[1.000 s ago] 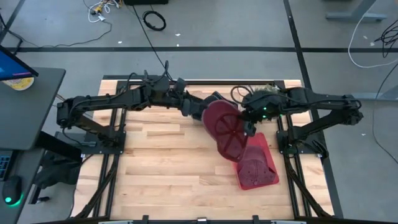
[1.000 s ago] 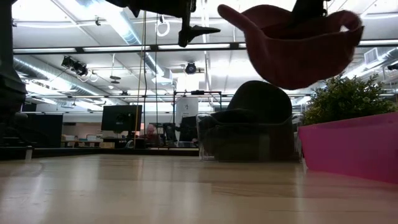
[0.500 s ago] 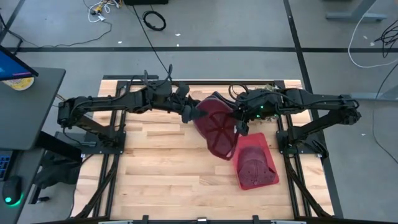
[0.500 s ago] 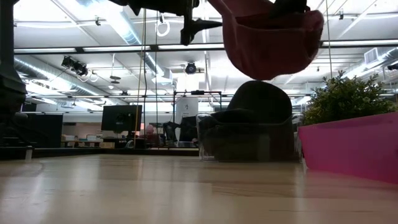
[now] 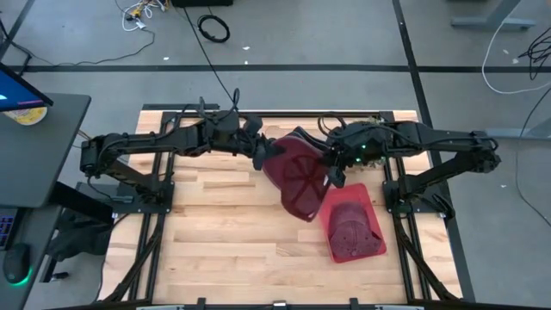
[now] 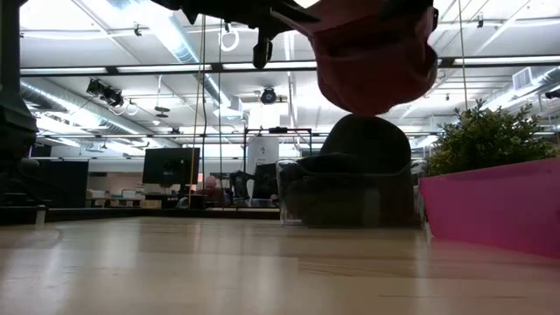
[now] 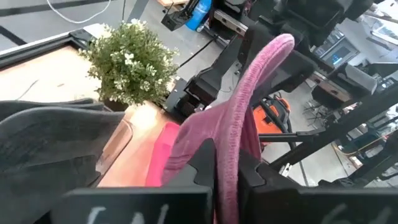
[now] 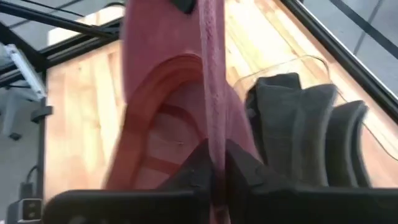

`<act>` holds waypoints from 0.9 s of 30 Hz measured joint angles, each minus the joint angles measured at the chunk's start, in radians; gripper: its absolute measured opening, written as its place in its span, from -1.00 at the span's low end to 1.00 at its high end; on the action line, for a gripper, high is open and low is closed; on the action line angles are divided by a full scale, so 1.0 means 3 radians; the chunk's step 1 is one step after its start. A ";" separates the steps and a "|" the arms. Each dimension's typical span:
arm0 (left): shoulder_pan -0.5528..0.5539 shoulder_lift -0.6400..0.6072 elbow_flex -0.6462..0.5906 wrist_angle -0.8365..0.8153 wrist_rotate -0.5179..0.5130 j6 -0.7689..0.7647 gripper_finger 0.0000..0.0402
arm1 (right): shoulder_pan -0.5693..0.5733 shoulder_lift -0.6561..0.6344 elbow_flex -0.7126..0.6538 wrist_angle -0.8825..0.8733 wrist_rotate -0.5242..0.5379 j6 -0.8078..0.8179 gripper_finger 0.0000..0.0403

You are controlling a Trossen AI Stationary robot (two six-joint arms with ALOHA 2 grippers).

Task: Pick & Place hat
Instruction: Put the red cap into the red bin

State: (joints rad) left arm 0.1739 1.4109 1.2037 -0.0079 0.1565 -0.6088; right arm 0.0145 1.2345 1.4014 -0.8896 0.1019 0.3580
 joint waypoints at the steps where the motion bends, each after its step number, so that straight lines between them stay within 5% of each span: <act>1: 0.0000 0.0000 0.0000 0.0015 -0.0016 0.0010 -0.94 | 0.0001 -0.0015 0.0001 -0.0005 -0.0015 0.0000 -0.79; 10: -0.0013 -0.0004 0.0003 0.0281 0.0071 0.0125 -0.94 | -0.0002 -0.0423 0.0000 -0.0154 -0.0055 0.0142 -0.04; 15: -0.0034 -0.0004 0.0003 0.0712 0.0201 0.0590 -0.94 | -0.0002 -0.0789 0.0000 -0.0160 -0.0008 0.0408 0.30; 27: -0.0064 -0.0008 0.0004 0.1561 0.0443 0.2014 -0.94 | -0.0003 -0.1576 0.0000 -0.0098 0.0339 0.1752 0.36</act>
State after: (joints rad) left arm 0.1545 1.4086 1.2049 0.4603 0.2893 -0.0046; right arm 0.0135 0.7617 1.4014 -0.9190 0.2037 0.8837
